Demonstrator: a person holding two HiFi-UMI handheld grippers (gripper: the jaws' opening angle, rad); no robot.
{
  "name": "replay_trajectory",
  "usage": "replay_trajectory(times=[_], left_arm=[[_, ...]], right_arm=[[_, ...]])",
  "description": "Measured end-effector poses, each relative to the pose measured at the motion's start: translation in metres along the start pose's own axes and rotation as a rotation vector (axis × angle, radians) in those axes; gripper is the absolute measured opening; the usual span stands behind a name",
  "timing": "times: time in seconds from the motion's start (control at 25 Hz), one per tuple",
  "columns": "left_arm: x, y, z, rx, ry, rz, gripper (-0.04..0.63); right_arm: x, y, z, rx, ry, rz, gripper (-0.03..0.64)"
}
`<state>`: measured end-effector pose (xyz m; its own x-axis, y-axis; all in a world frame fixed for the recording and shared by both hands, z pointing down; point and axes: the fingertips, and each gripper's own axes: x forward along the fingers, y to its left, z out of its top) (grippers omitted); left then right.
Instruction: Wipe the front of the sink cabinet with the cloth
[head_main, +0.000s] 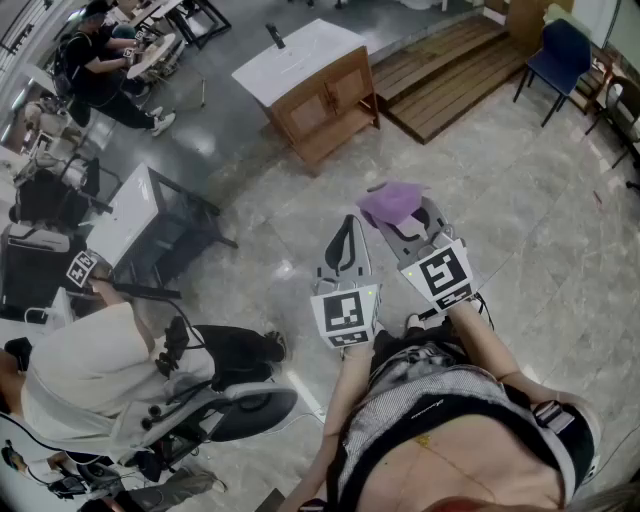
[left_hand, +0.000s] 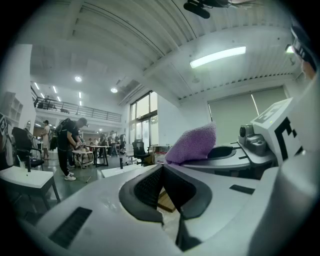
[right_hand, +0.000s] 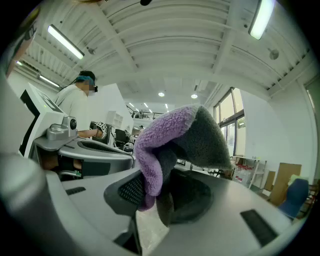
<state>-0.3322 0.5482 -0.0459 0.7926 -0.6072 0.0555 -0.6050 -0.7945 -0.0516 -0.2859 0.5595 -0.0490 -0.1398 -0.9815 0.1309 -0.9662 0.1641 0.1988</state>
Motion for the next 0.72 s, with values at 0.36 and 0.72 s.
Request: replay_trajectory(times=[0.36, 0.72], left_arm=[[0.004, -0.012, -0.008, -0.034, 0.001, 0.018, -0.003], [0.004, -0.021, -0.016, -0.052, 0.016, 0.057, -0.003]], right_arm=[[-0.014, -0.012, -0.01, 0.012, -0.003, 0.007, 0.163], [-0.019, -0.013, -0.022, 0.021, 0.015, 0.067, 0.163]])
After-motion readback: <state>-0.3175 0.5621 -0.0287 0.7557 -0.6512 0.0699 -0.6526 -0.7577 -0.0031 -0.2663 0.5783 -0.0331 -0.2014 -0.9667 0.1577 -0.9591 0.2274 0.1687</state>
